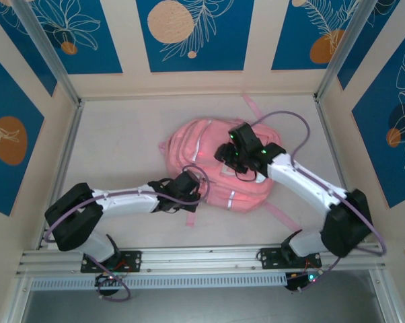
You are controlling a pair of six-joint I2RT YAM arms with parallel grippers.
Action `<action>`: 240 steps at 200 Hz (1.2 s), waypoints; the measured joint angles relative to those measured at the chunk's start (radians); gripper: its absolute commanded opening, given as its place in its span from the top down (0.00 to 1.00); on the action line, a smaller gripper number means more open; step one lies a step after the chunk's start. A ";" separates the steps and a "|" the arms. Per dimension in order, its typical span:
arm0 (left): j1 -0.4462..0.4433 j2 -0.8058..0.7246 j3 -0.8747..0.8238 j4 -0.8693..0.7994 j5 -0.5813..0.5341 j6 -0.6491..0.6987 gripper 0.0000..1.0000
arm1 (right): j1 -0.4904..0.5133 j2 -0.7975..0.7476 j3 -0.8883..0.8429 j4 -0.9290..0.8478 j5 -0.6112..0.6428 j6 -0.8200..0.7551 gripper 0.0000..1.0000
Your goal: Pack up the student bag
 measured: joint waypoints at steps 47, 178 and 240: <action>-0.022 0.028 0.071 -0.020 0.061 -0.008 1.00 | 0.039 -0.357 -0.265 -0.127 0.014 0.180 0.52; -0.114 0.082 0.249 -0.101 0.142 -0.024 1.00 | 0.252 -0.668 -0.803 0.244 0.153 0.641 0.46; -0.114 0.092 0.256 -0.129 0.144 0.012 1.00 | 0.118 -0.620 -0.827 0.402 0.135 0.534 1.00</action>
